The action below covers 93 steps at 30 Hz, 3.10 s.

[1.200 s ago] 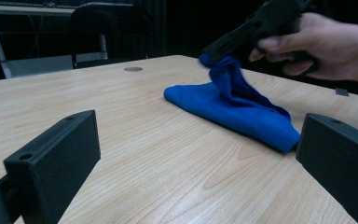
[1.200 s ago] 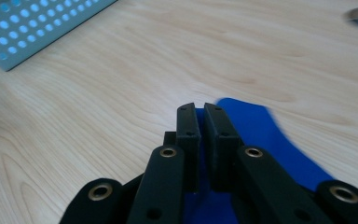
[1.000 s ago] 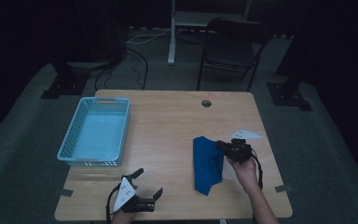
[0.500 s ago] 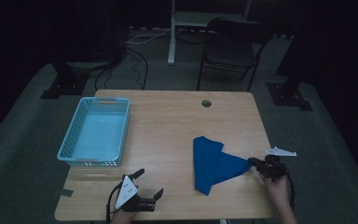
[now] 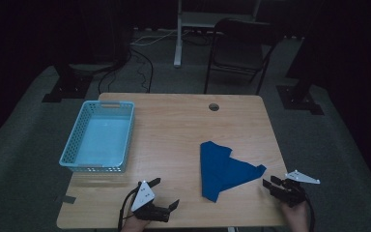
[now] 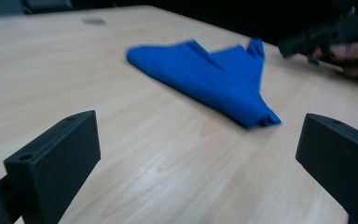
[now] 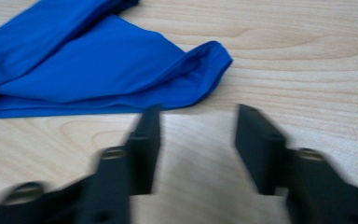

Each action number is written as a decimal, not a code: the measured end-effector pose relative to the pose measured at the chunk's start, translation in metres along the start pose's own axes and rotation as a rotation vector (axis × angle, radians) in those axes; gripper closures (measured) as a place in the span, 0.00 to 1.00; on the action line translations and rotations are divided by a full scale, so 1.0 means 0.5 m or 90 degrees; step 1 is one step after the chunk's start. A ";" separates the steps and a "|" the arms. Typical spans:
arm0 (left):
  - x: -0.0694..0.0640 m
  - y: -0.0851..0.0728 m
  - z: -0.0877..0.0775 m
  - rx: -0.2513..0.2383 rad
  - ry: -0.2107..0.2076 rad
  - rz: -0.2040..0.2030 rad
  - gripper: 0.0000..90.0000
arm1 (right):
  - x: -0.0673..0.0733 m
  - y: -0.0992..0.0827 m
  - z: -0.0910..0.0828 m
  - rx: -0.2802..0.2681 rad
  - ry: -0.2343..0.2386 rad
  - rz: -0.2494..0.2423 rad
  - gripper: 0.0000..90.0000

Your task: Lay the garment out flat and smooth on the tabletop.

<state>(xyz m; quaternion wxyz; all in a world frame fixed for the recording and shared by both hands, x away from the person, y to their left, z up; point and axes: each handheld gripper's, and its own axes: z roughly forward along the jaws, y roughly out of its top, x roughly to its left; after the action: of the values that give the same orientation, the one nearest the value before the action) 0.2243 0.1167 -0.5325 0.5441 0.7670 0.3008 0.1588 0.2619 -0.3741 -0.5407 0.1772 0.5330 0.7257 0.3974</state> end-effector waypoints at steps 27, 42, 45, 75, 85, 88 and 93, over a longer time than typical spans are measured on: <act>-0.038 0.149 0.230 0.088 -0.051 0.000 0.00 | -0.003 -0.024 -0.009 -0.076 0.056 0.016 0.16; -0.040 0.228 0.433 0.153 0.051 0.007 0.16 | -0.005 -0.027 -0.013 -0.091 0.076 0.012 0.16; -0.040 0.227 0.456 0.169 0.065 -0.001 0.23 | -0.005 -0.027 -0.013 -0.091 0.077 0.012 0.17; -0.026 0.205 0.498 0.209 0.076 -0.035 0.94 | -0.008 -0.025 -0.010 -0.081 0.087 0.017 0.18; -0.003 0.226 0.434 0.173 0.059 -0.062 0.94 | -0.009 -0.025 -0.010 -0.079 0.087 0.020 0.18; 0.008 0.230 0.400 0.141 0.062 -0.071 0.94 | -0.008 -0.025 -0.009 -0.078 0.086 0.021 0.18; 0.039 0.233 0.338 0.118 0.063 -0.095 0.94 | -0.009 -0.025 -0.009 -0.078 0.083 0.024 0.18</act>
<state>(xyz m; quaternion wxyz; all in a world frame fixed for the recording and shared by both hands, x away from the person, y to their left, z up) 0.3695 -0.0222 -0.4861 0.4657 0.7807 0.3969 0.1269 0.2528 -0.3814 -0.5481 0.1539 0.5078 0.6999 0.4781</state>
